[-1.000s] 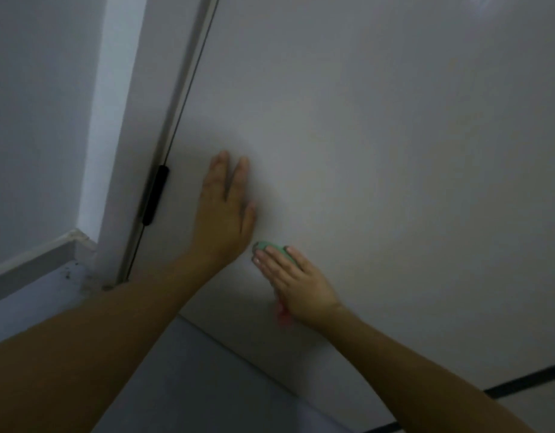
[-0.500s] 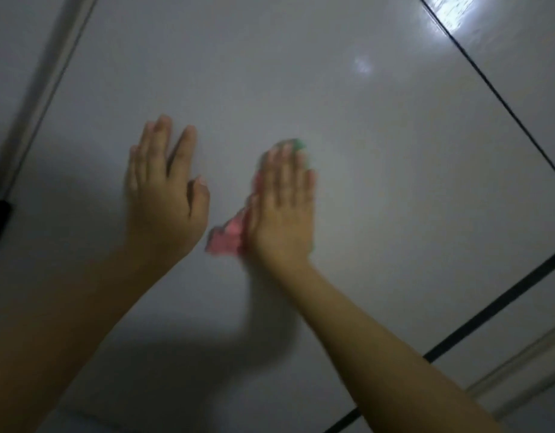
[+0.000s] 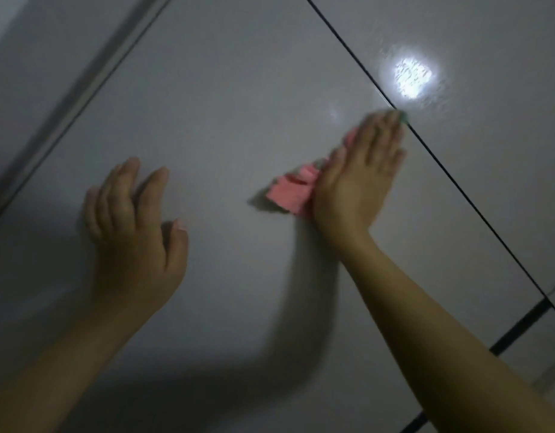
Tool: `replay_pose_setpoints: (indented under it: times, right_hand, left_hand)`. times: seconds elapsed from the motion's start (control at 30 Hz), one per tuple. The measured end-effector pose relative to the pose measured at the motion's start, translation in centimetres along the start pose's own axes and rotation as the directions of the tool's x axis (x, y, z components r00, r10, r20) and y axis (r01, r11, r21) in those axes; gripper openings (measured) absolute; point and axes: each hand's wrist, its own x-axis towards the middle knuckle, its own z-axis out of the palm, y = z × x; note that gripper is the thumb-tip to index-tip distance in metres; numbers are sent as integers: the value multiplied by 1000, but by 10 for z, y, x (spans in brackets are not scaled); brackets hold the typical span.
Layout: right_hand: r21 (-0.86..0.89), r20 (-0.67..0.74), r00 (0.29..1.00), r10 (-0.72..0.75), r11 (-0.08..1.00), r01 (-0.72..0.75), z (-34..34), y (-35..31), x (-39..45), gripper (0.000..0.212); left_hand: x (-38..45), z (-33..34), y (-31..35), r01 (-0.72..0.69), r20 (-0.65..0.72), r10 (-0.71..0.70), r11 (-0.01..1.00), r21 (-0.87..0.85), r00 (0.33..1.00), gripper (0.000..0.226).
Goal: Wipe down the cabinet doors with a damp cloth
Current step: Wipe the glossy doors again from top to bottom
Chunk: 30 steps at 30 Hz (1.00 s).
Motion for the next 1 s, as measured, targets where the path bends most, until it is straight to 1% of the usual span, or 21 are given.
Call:
replay_pose_setpoints:
  times: [0.07, 0.1, 0.17, 0.2, 0.23, 0.27, 0.33, 0.4, 0.43, 0.5, 0.53, 0.57, 0.6, 0.63, 0.67, 0.7, 0.77, 0.8, 0.83, 0.9, 1.0]
  right_hand:
    - [6, 18, 977, -212, 977, 212, 13, -46, -5, 64]
    - [18, 53, 938, -343, 939, 343, 18, -61, -19, 64]
    - [79, 142, 818, -557, 830, 551, 22, -70, -63, 61]
    - [116, 165, 770, -616, 787, 605, 20, -62, -85, 59]
    - [129, 173, 748, -641, 768, 628, 16, -46, -104, 57]
    - [120, 177, 746, -642, 766, 631, 13, -26, -120, 55]
    - [45, 203, 780, -592, 801, 596, 1, 31, -143, 56]
    - [-93, 236, 844, -481, 853, 513, -18, 94, -150, 59]
    - [-160, 255, 887, -385, 888, 431, -30, 123, -149, 59]
    - [-202, 195, 978, -78, 972, 118, -41, 148, -138, 60]
    - [-173, 137, 985, 109, 981, -84, -42, 145, -133, 61]
    - [-115, 80, 966, 245, 965, -235, -37, 131, -127, 63]
    - [-60, 48, 950, 310, 950, -307, -31, 114, -124, 65]
    - [-27, 30, 954, 297, 955, -296, -24, 99, -126, 65]
    - [-6, 26, 979, 202, 979, -202, -16, 83, -131, 65]
    - [6, 53, 998, 44, 999, -44, -11, 72, -139, 63]
    - [22, 113, 969, -221, 975, 219, -6, 77, -158, 59]
    - [7, 136, 947, -292, 956, 294, -8, 93, -167, 58]
    - [-14, 165, 934, -316, 947, 322, -13, 115, -178, 57]
    - [-52, 197, 943, -269, 958, 284, -27, 170, -203, 56]
    - [-84, 162, 986, -42, 995, 56, -52, 245, -229, 57]
  left_hand:
    - [8, 0, -11, 5, -12, -5, 1000, -20, 1000, 56]
    - [10, 1, -15, 12, -16, -12, 1000, -22, 1000, 57]
    - [9, 4, -18, 23, -16, -23, 1000, -10, 1000, 58]
    - [7, 6, -17, 34, -10, -34, 999, -8, 999, 59]
    - [3, 9, -12, 38, 6, -38, 999, -20, 999, 60]
    - [-1, 10, -7, 37, 25, -36, 999, -28, 999, 61]
    - [-12, 15, 9, 18, 86, -14, 999, -42, 996, 63]
    - [-21, 19, 28, -7, 137, 14, 999, -51, 990, 64]
    - [-25, 20, 41, -20, 162, 31, 998, -67, 986, 64]
    - [-32, 20, 60, -54, 190, 70, 995, -88, 979, 64]
    - [-37, 22, 70, -84, 203, 103, 991, -103, 974, 64]
    - [-43, 23, 78, -116, 218, 139, 987, -115, 966, 64]
    - [-50, 26, 86, -145, 234, 172, 981, -131, 957, 64]
    - [-59, 30, 94, -166, 255, 199, 975, -145, 946, 64]
    - [-66, 33, 101, -172, 272, 211, 972, -158, 939, 64]
    - [-72, 37, 107, -174, 285, 217, 970, -167, 934, 63]
    - [-86, 46, 122, -178, 301, 219, 971, -158, 928, 63]
    - [-92, 51, 129, -184, 303, 222, 971, -151, 927, 64]
    - [-97, 56, 136, -187, 304, 221, 973, -138, 927, 67]
    - [-105, 60, 147, -160, 301, 188, 980, -116, 935, 71]
    - [-106, 57, 151, -142, 281, 169, 983, -113, 945, 67]
